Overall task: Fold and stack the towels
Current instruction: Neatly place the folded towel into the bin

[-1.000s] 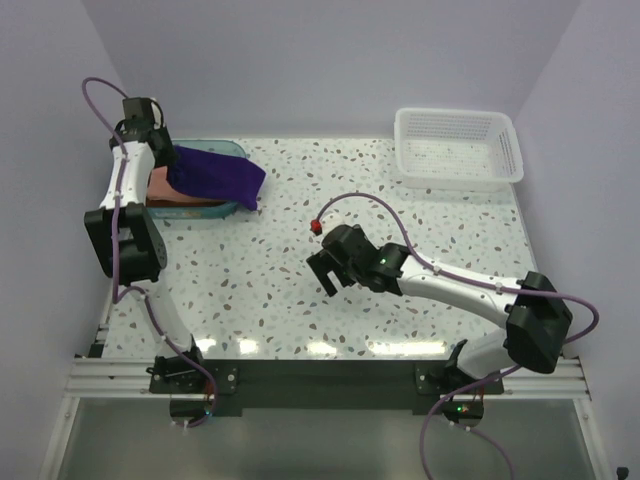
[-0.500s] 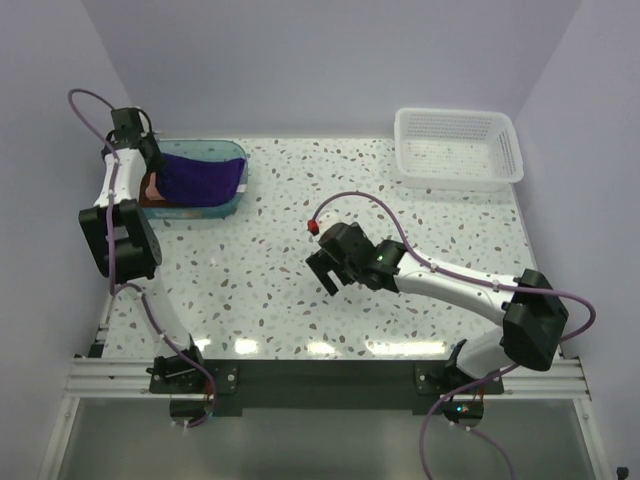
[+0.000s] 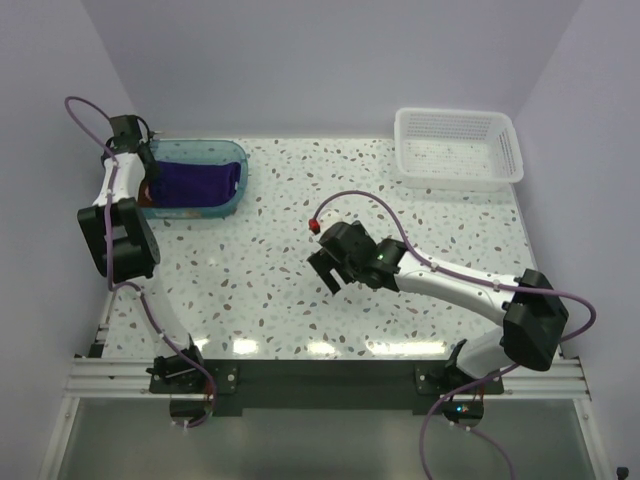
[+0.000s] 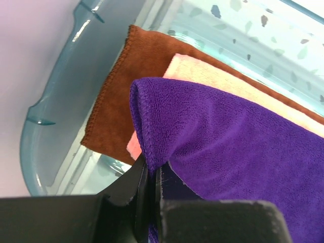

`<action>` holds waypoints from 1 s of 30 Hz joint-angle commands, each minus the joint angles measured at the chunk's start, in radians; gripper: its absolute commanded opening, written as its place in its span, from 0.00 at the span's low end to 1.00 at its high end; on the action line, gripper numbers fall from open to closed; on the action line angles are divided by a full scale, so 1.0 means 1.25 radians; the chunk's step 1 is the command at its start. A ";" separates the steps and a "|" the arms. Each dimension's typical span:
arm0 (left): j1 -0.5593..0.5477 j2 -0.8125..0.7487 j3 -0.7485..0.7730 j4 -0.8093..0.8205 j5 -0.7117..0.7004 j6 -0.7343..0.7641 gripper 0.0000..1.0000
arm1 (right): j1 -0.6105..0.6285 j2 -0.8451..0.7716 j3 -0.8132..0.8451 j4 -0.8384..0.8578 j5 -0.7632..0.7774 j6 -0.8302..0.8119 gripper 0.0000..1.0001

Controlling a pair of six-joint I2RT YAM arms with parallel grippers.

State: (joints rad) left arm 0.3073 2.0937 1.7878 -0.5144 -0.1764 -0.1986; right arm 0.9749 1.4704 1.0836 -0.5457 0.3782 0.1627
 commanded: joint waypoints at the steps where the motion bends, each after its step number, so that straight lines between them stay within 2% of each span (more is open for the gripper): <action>1: 0.012 -0.017 0.009 0.031 -0.050 -0.002 0.06 | -0.002 -0.007 0.036 -0.009 0.026 -0.003 0.99; 12: 0.012 -0.026 0.029 0.030 -0.064 0.008 0.07 | -0.002 -0.009 0.030 -0.009 0.041 -0.004 0.99; 21: 0.016 -0.013 0.042 0.019 -0.121 0.002 0.06 | -0.009 -0.019 0.025 -0.008 0.056 0.005 0.99; 23: 0.017 -0.010 0.046 0.024 -0.115 0.002 0.09 | -0.009 -0.019 0.023 -0.004 0.056 0.006 0.99; 24: 0.017 -0.006 0.049 0.024 -0.106 0.002 0.20 | -0.012 -0.019 0.023 -0.004 0.055 0.008 0.99; 27: 0.017 0.011 0.061 0.014 -0.096 0.003 0.39 | -0.012 -0.018 0.025 -0.006 0.056 0.011 0.99; 28: 0.017 0.012 0.060 0.015 -0.092 0.003 0.54 | -0.012 -0.018 0.028 -0.009 0.059 0.011 0.99; 29: 0.017 0.009 0.058 0.015 -0.091 0.003 0.61 | -0.013 -0.020 0.028 -0.010 0.063 0.016 0.99; 30: 0.017 0.006 0.058 0.013 -0.093 0.002 0.73 | -0.014 -0.023 0.028 -0.014 0.069 0.017 0.99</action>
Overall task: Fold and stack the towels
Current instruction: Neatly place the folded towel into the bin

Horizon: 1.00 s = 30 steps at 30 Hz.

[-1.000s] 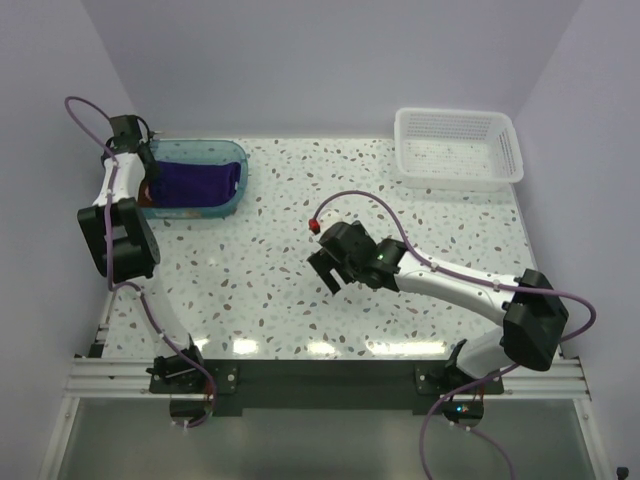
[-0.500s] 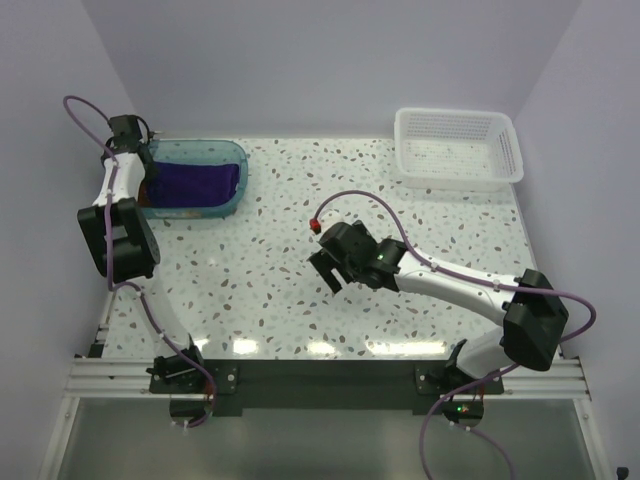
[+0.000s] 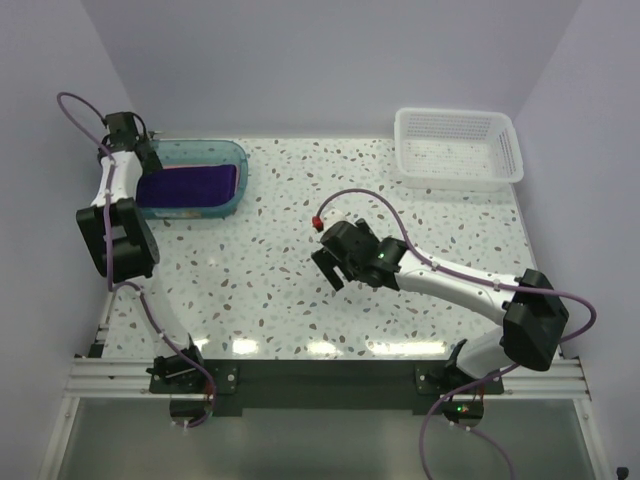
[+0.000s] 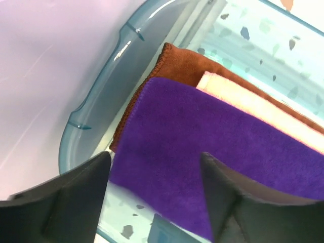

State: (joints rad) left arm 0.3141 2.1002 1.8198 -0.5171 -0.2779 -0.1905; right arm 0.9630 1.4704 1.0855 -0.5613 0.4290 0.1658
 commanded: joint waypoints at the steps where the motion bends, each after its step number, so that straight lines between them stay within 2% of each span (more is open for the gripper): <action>1: 0.011 -0.009 0.034 0.012 -0.017 -0.007 0.78 | -0.007 -0.025 0.026 -0.004 0.040 0.017 0.99; 3: 0.010 -0.022 0.036 0.009 -0.019 -0.008 0.88 | -0.018 -0.036 0.023 -0.005 0.046 0.027 0.99; 5: 0.011 -0.048 0.041 -0.002 -0.017 -0.017 0.91 | -0.032 -0.047 0.019 -0.007 0.063 0.045 0.99; 8: 0.009 -0.103 0.011 0.009 0.021 -0.034 0.92 | -0.048 -0.066 0.012 -0.018 0.094 0.069 0.99; 11: -0.013 -0.171 -0.078 0.050 0.073 -0.052 0.89 | -0.070 -0.107 0.000 -0.027 0.110 0.089 0.99; 17: -0.149 -0.263 -0.233 0.134 0.069 -0.048 0.67 | -0.089 -0.197 -0.039 -0.026 0.117 0.096 0.99; 18: -0.170 -0.265 -0.255 0.150 0.076 -0.050 0.57 | -0.089 -0.208 -0.050 -0.020 0.116 0.096 0.99; 20: -0.181 -0.246 -0.259 0.179 0.091 -0.065 0.48 | -0.091 -0.240 -0.062 -0.015 0.112 0.097 0.99; 21: -0.181 -0.224 -0.252 0.187 0.120 -0.065 0.37 | -0.091 -0.248 -0.075 -0.011 0.107 0.097 0.99; 23: -0.187 -0.205 -0.242 0.200 0.152 -0.065 0.31 | -0.093 -0.269 -0.087 -0.010 0.107 0.096 0.99; 24: -0.191 -0.193 -0.242 0.222 0.174 -0.062 0.23 | -0.092 -0.274 -0.096 -0.010 0.108 0.096 0.99; 30: -0.228 -0.152 -0.258 0.276 0.212 -0.027 0.13 | -0.097 -0.278 -0.117 0.006 0.107 0.091 0.99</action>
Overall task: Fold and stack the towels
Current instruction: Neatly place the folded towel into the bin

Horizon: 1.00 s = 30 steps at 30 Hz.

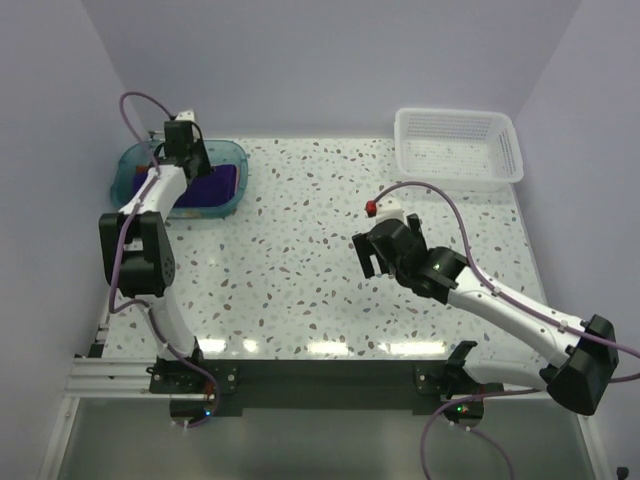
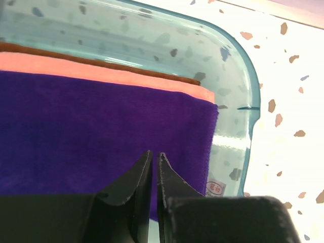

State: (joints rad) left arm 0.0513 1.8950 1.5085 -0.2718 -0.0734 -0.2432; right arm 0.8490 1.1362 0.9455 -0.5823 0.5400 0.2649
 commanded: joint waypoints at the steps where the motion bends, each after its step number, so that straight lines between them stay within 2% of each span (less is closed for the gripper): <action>1: -0.021 0.014 -0.013 0.086 0.055 0.017 0.12 | -0.007 -0.007 -0.007 0.022 0.018 0.009 0.99; 7: -0.055 0.044 -0.043 0.124 0.045 0.025 0.07 | -0.015 0.020 -0.008 0.024 0.011 0.003 0.99; 19: -0.078 0.124 -0.031 0.105 0.040 0.023 0.04 | -0.028 0.030 -0.014 0.034 0.006 -0.002 0.99; 25: -0.079 0.035 -0.040 0.083 0.044 -0.002 0.12 | -0.032 0.010 0.000 0.034 0.013 -0.011 0.99; 30: -0.079 -0.108 -0.076 0.030 0.048 -0.065 0.31 | -0.034 -0.034 0.008 0.016 0.070 0.004 0.99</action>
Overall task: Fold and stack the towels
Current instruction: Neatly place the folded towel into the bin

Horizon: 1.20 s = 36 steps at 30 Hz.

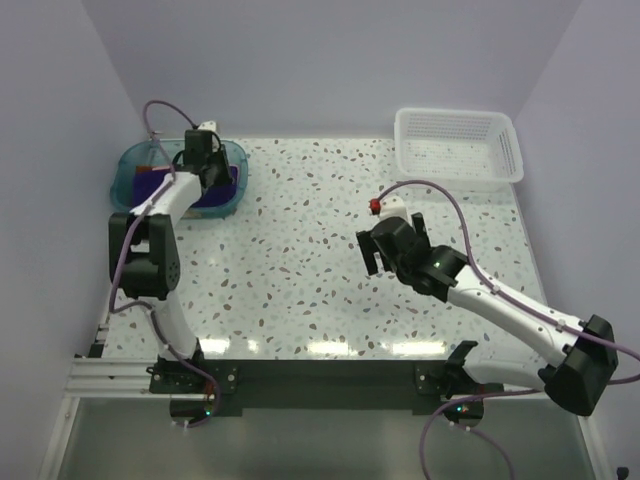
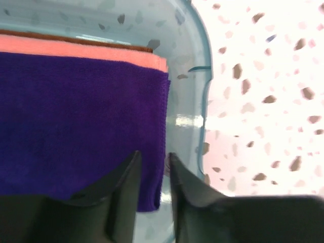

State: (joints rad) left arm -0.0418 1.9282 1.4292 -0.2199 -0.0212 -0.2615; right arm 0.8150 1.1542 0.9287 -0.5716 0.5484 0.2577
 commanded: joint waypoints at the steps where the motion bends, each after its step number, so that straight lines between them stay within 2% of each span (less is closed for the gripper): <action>1: -0.005 -0.160 -0.026 -0.020 0.008 -0.066 0.38 | -0.007 -0.058 0.023 0.001 0.074 0.027 0.99; 6: -0.005 -0.401 -0.168 -0.067 0.007 -0.077 0.55 | -0.007 -0.161 0.018 -0.065 0.160 0.098 0.99; 7: -0.005 -0.445 -0.214 -0.073 0.005 -0.078 0.65 | -0.007 -0.179 0.012 -0.073 0.170 0.102 0.99; 9: -0.005 -0.579 -0.258 -0.096 -0.004 -0.074 0.78 | -0.008 -0.237 0.004 -0.098 0.200 0.121 0.99; 10: -0.005 -0.625 -0.302 -0.106 -0.008 -0.073 0.91 | -0.008 -0.253 0.000 -0.107 0.213 0.124 0.99; 12: -0.005 -0.759 -0.339 -0.147 -0.020 -0.073 1.00 | -0.008 -0.306 -0.005 -0.130 0.241 0.124 0.99; 16: -0.005 -1.014 -0.436 -0.224 -0.047 -0.077 1.00 | -0.009 -0.382 -0.023 -0.168 0.275 0.131 0.99; 19: -0.009 -1.134 -0.465 -0.295 -0.113 -0.101 1.00 | -0.008 -0.441 -0.043 -0.189 0.284 0.146 0.99; 20: -0.019 -1.182 -0.459 -0.341 -0.193 -0.132 1.00 | -0.008 -0.458 -0.051 -0.198 0.285 0.146 0.99; 22: -0.032 -1.245 -0.459 -0.340 -0.199 -0.139 1.00 | -0.008 -0.502 -0.075 -0.197 0.289 0.149 0.99; 26: -0.048 -1.273 -0.451 -0.366 -0.231 -0.166 1.00 | -0.008 -0.557 -0.090 -0.193 0.296 0.133 0.99; 36: -0.061 -1.277 -0.444 -0.386 -0.215 -0.185 1.00 | -0.008 -0.654 -0.106 -0.194 0.320 0.119 0.99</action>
State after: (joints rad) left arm -0.1081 0.3279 0.8684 -0.6903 -0.2703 -0.4767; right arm 0.8085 0.3534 0.8051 -0.8177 0.9047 0.4030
